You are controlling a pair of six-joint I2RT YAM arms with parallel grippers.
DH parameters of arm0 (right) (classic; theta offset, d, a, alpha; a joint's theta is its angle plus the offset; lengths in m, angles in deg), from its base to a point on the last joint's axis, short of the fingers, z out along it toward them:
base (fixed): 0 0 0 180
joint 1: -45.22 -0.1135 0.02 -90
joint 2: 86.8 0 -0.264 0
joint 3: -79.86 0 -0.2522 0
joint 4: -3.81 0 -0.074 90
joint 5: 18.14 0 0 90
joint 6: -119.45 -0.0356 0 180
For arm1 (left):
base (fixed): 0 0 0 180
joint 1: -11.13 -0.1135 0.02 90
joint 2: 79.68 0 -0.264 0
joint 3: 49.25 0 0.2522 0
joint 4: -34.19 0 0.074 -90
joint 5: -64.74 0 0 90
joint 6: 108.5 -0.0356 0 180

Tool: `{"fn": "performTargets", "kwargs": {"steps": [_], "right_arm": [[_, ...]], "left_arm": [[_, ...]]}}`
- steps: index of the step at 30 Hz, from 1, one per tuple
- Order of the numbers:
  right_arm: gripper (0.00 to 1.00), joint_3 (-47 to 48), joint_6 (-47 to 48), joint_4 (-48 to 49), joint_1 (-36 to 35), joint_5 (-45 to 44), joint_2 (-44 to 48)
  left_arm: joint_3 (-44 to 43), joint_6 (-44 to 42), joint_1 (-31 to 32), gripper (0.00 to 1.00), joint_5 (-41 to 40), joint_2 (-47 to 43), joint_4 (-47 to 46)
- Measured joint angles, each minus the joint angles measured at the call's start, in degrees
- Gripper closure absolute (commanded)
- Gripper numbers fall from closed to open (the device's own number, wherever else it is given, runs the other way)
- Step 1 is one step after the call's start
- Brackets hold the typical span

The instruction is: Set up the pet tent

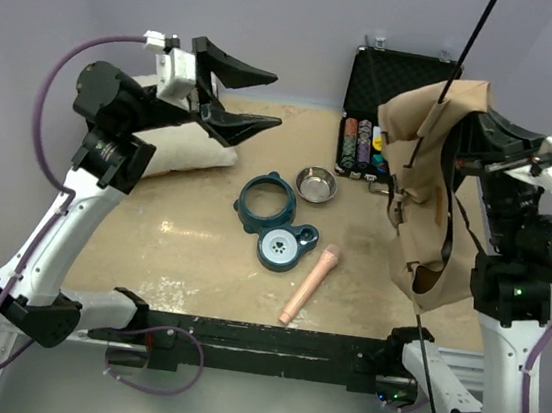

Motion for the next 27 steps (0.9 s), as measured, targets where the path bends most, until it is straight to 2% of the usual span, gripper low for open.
{"fn": "performTargets", "kwargs": {"steps": [5, 10, 15, 17, 22, 27], "right_arm": [[1.0, -5.86, 0.37, -1.22, 0.0, 2.73, 0.39], [1.0, -7.43, -0.81, -1.11, 0.0, 5.2, 0.72], [1.0, -7.43, -2.4, -0.44, 0.0, 7.89, 0.7], [1.0, -7.43, -3.04, -0.15, -0.02, 8.98, 0.57], [1.0, -7.43, -4.04, 0.04, -0.48, 10.67, -0.61], [1.0, -7.43, -4.33, -0.04, -1.36, 12.9, -1.62]], "left_arm": [[-1.95, 5.14, -0.17, 0.29, 5.31, -1.07, -2.45], [-4.2, 16.94, -0.22, 0.29, 6.54, 1.99, -10.14], [-15.04, 25.97, -0.17, 0.27, 3.17, 8.66, -13.94], [-22.05, 28.68, 0.46, 0.26, 1.29, 12.24, -14.34], [-39.82, 31.54, 6.54, 0.24, -4.2, 20.46, -14.51], [-45.44, 32.11, 11.28, 0.24, -7.98, 23.17, -15.87]]}}
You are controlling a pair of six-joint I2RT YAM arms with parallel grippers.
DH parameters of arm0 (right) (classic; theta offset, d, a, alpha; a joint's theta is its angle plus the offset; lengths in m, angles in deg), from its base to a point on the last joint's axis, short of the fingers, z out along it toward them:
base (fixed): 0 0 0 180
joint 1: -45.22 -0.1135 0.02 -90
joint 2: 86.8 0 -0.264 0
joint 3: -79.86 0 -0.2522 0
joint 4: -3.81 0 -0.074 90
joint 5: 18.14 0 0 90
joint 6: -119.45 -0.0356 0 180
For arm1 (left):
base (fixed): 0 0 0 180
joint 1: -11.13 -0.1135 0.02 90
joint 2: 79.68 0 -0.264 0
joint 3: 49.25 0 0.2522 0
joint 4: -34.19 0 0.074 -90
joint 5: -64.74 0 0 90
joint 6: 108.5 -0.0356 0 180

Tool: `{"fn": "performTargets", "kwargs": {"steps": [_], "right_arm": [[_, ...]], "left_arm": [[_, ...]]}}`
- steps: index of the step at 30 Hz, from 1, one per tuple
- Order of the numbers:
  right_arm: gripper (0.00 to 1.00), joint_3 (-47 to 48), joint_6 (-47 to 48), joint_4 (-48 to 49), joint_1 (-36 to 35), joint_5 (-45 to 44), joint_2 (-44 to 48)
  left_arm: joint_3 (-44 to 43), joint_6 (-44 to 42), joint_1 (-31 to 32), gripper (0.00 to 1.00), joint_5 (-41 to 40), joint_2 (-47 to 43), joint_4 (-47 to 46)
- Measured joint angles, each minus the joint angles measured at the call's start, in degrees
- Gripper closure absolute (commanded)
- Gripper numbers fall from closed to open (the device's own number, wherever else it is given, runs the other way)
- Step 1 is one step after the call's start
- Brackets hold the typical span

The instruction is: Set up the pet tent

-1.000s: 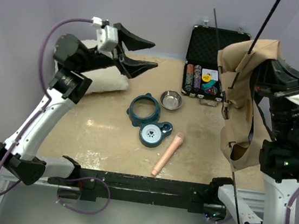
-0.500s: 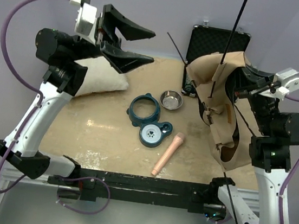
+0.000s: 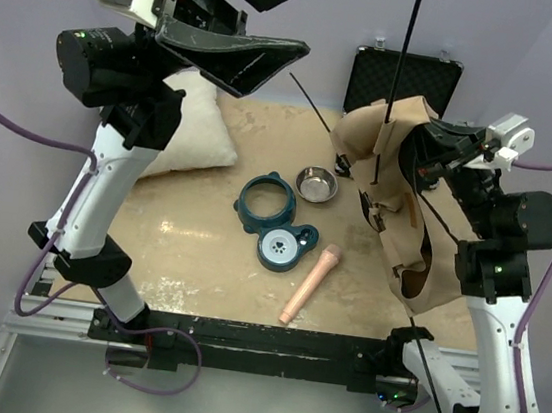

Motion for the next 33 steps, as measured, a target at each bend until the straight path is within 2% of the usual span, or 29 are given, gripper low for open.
{"fn": "performTargets", "kwargs": {"steps": [9, 20, 33], "right_arm": [[1.0, -0.7, 0.76, -1.11, -2.29, 2.43, -0.17], [1.0, -3.69, 2.64, -3.91, -8.85, 3.43, 0.11], [1.0, -4.44, 7.45, -7.98, -13.73, 3.41, 0.11]], "left_arm": [[-0.28, 2.38, 0.09, 0.25, -3.28, 3.17, -2.82], [-0.74, 2.19, 0.09, 0.28, -4.9, 1.75, -2.69], [-2.58, 2.38, 0.09, 0.37, -6.36, -0.07, -3.21]]}}
